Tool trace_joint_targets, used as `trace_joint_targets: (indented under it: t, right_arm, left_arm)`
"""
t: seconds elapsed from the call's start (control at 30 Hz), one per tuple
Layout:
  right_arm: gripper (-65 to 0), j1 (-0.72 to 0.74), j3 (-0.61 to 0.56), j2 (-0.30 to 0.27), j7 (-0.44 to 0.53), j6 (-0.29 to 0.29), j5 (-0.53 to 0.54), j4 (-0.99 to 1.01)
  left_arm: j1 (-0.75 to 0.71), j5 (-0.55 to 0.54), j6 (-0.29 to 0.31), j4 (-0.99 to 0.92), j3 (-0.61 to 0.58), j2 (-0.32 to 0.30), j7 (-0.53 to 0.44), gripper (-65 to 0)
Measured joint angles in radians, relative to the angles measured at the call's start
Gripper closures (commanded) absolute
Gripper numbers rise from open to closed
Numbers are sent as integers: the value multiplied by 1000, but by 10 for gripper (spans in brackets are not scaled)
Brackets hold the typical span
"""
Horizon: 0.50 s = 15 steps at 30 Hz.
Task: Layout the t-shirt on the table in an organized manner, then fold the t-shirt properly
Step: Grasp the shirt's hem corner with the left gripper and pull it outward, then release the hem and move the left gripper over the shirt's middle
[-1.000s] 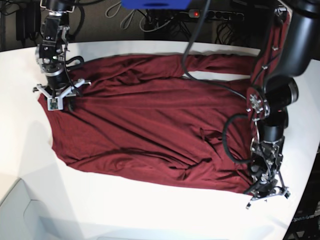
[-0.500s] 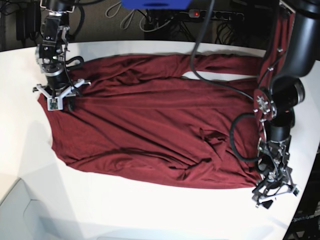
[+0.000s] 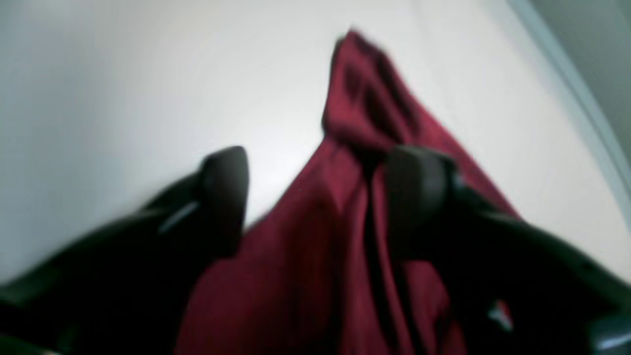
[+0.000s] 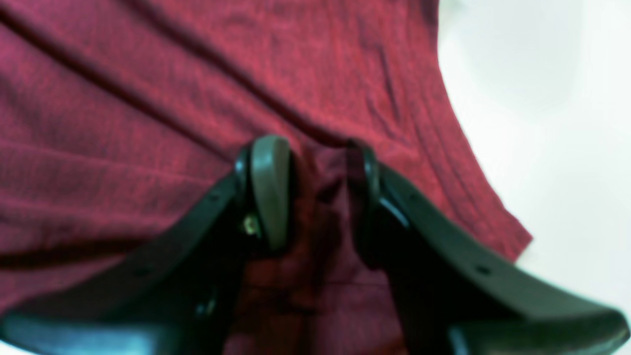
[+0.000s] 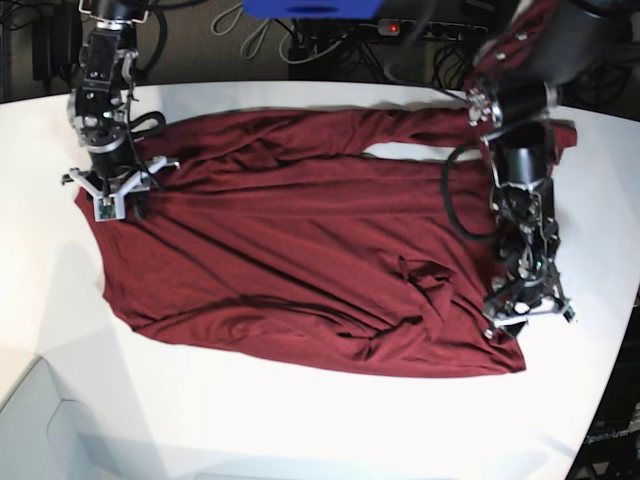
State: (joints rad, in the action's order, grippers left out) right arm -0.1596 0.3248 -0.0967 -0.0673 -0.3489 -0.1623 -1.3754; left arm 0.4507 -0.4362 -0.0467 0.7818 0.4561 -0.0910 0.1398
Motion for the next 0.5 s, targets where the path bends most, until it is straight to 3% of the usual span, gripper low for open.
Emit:
trace_joint_targets:
  t: [0.1, 0.23, 0.5]
  right_arm:
    - [-178, -5, 1, 1, 0, 1, 2, -46]
    - [-178, -2, 0, 3, 4, 2, 2, -116]
    - [-178, -2, -5, 33, 0, 1, 2, -149]
  left_arm:
    - [-64, -2, 18, 129, -2, 32, 13, -230]
    - [-120, 0, 20, 148, -2, 56, 27, -155]
    - [-187, 1, 26, 141, -6, 21, 25, -141]
